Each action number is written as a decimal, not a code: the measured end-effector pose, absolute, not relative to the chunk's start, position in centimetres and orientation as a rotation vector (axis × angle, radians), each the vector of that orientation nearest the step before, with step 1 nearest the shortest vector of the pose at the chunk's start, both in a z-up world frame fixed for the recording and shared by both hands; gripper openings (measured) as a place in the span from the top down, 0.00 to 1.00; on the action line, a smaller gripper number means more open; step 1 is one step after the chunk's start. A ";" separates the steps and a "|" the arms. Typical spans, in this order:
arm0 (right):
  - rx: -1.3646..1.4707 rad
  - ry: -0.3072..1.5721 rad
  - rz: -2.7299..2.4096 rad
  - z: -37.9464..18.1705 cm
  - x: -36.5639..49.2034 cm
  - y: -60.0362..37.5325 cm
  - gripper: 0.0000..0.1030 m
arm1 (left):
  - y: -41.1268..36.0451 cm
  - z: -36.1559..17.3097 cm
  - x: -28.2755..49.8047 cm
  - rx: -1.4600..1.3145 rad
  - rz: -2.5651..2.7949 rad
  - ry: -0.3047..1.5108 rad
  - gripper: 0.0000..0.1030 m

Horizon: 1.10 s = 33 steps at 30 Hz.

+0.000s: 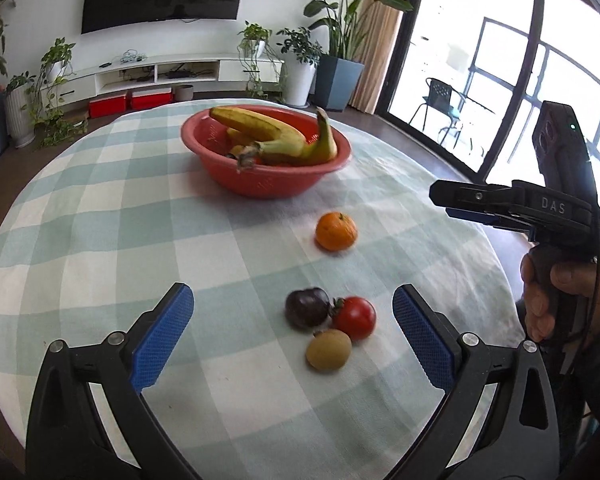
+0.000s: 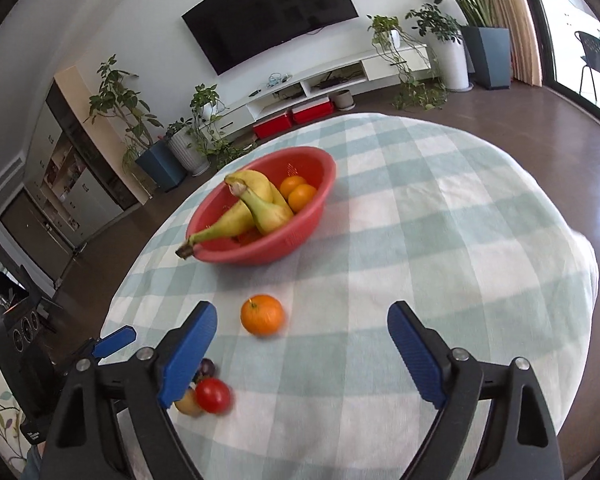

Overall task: Organize fruits
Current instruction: 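Move the left gripper to the second small brown fruit and close on it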

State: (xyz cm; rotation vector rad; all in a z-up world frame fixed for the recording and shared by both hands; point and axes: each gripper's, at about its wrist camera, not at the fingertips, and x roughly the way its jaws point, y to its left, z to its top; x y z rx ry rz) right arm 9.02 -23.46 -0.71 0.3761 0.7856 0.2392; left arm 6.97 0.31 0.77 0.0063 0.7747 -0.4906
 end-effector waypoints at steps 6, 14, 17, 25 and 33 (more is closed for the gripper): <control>0.342 0.778 0.258 -1.4 7.8 -22.9 0.26 | -1.6 -0.2 4.2 0.105 -0.528 0.826 0.02; 0.250 0.773 0.278 -1.4 7.2 -21.6 0.38 | -1.7 -0.1 4.7 0.167 -0.551 0.877 0.12; 0.236 0.779 0.283 -1.5 7.1 -21.3 0.38 | -2.1 -0.4 5.2 0.196 -0.567 0.902 0.16; 0.222 0.800 0.290 -1.8 7.1 -21.0 0.38 | -3.3 -1.8 6.5 0.223 -0.577 0.973 0.43; 0.213 0.810 0.287 -1.8 7.0 -20.6 0.38 | -3.7 -2.5 7.3 0.220 -0.579 1.001 0.59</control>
